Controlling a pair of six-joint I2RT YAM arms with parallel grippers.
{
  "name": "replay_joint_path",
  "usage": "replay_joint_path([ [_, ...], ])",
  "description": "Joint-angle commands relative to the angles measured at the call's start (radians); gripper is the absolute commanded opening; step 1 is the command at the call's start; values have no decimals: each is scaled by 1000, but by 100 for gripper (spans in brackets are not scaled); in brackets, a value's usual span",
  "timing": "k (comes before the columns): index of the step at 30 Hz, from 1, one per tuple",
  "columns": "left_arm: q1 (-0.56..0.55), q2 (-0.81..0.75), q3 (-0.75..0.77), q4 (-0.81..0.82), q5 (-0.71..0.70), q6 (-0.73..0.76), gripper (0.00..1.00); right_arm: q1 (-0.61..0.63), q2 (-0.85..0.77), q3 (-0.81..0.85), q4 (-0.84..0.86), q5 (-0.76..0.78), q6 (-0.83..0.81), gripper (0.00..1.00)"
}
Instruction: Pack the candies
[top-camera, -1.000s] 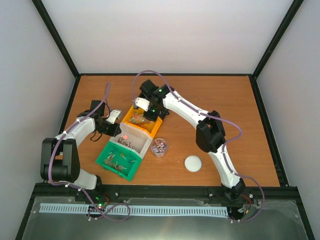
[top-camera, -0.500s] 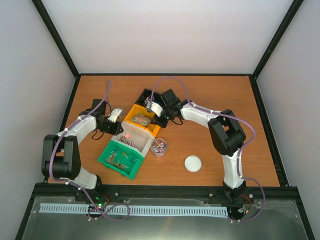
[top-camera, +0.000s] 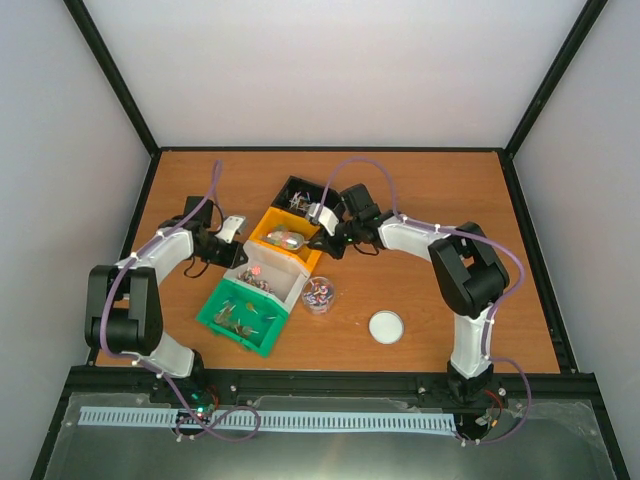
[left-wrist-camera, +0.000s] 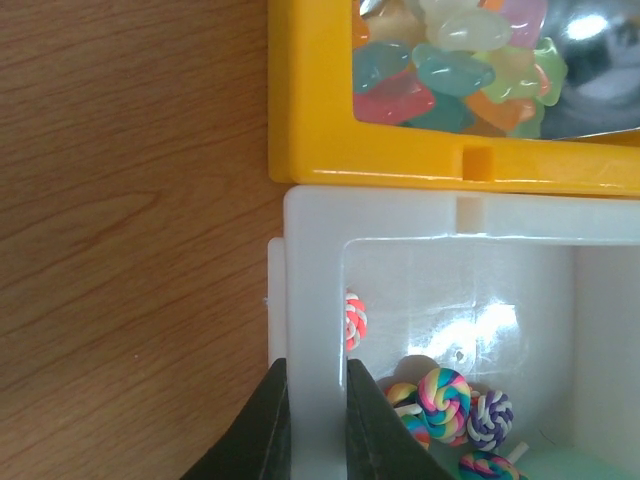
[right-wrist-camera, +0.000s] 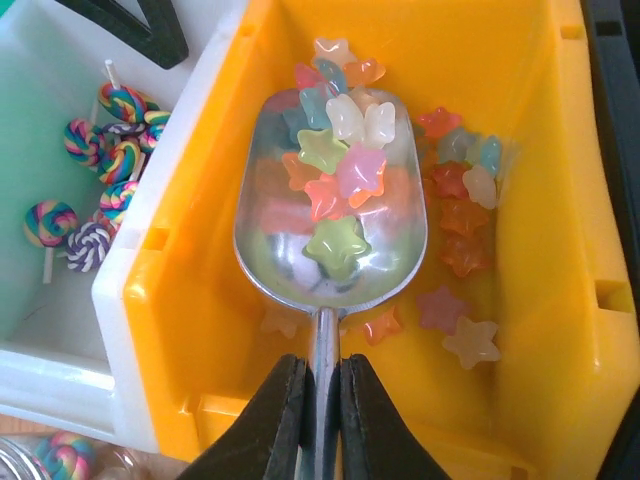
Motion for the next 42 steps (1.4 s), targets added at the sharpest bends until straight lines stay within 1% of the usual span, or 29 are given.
replay_joint_path([
  [1, 8, 50, 2, 30, -63, -25, 1, -8, -53, -33, 93, -91, -7, 3],
  [7, 12, 46, 0, 26, -71, -23, 1, -37, -62, -75, 126, -121, -11, 3],
  [13, 17, 53, 0, 26, -71, -24, 1, -75, -77, -131, 211, -180, 6, 3],
  [26, 28, 65, 2, 26, -76, -33, 1, -107, -105, -189, 383, -267, 120, 3],
  [30, 31, 66, -1, 26, -74, -34, 1, -114, -124, -201, 407, -280, 127, 3],
  [34, 35, 67, -3, 29, -70, -34, 1, -129, -158, -204, 375, -296, 111, 3],
  [42, 37, 68, -2, 30, -62, -36, 1, -170, -262, -193, 96, -385, -66, 3],
])
